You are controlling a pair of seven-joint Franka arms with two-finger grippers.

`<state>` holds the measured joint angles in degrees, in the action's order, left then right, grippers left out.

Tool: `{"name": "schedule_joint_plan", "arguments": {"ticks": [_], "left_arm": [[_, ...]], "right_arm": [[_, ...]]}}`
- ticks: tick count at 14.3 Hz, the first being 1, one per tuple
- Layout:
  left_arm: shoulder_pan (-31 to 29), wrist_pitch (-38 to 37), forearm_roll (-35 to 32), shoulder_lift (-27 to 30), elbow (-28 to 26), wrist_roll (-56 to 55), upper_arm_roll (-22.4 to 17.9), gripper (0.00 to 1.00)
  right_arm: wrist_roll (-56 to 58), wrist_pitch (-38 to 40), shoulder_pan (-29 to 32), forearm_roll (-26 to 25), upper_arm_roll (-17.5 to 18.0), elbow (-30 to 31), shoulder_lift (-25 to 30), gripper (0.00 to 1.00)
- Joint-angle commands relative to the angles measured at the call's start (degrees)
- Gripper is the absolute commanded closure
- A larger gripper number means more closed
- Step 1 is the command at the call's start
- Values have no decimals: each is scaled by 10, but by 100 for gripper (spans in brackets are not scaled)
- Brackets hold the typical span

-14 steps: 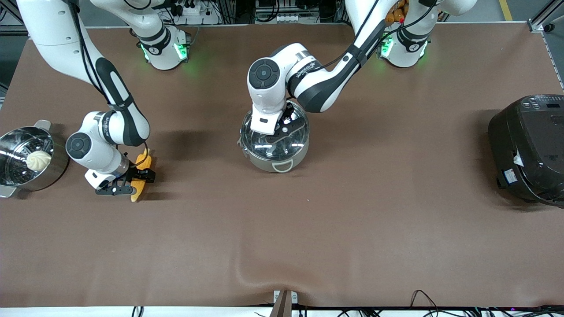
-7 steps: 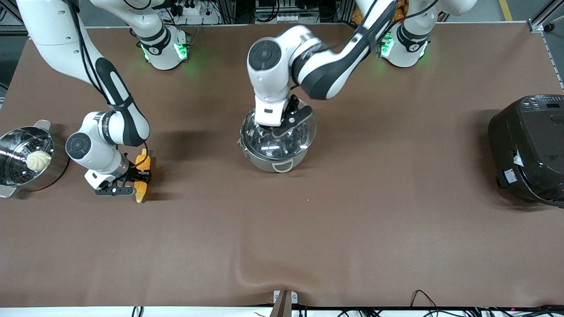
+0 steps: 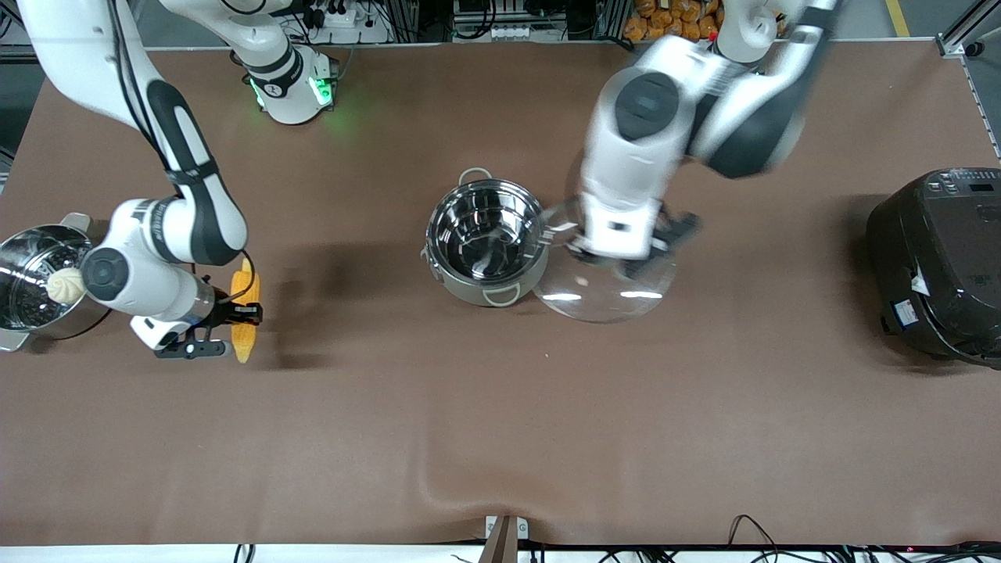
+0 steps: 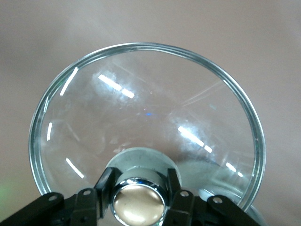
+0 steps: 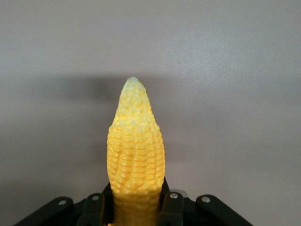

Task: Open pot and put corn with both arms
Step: 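Lift the lid with the left gripper while the right gripper lifts the corn, then set the lid down with the left gripper while the right gripper carries the corn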

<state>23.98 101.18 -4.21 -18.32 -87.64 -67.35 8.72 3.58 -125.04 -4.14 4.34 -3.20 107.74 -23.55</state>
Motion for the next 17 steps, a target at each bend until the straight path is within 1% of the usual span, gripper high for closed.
{"name": "schedule_joint_plan", "arguments": {"ticks": [1, 2, 4, 5, 6, 8, 9, 11, 12, 14, 15, 17], "left_arm": [[-51, 14, -1, 45, -94, 62, 10, 100], [-82, 26, -2, 56, -122, 101, 10, 100], [-151, 91, 0, 97, -203, 187, 12, 100], [-179, 121, 0, 111, -240, 235, 12, 100], [-208, 145, 0, 117, -271, 283, 11, 100], [-249, 194, 3, 114, -315, 331, 12, 100], [-258, 220, 5, 111, -336, 346, 11, 100], [-285, 295, 5, 103, -387, 375, 12, 100], [-292, 338, 5, 101, -415, 387, 11, 100], [-306, 401, 5, 93, -462, 401, 12, 100], [-307, 425, 5, 86, -475, 401, 12, 100], [-306, 438, 6, 73, -480, 401, 12, 100]], "right_arm": [[-43, 115, -4, 7, 27, -79, 18, 81], [-67, 153, -6, 7, 39, -113, 20, 81], [-133, 214, -12, 6, 74, -174, 21, 80], [-173, 235, -14, 2, 95, -192, 21, 80], [-213, 246, -15, 0, 119, -203, 21, 80], [-289, 249, -16, -2, 171, -212, 24, 80], [-323, 249, -16, -3, 197, -217, 26, 79], [-376, 249, -19, -11, 236, -233, 25, 78], [-400, 248, -29, -31, 252, -234, 24, 78], [-465, 242, -73, -91, 262, -234, 20, 78], [-496, 237, -100, -108, 262, -234, 18, 78], [-542, 213, -145, -119, 260, -232, 13, 78]]}}
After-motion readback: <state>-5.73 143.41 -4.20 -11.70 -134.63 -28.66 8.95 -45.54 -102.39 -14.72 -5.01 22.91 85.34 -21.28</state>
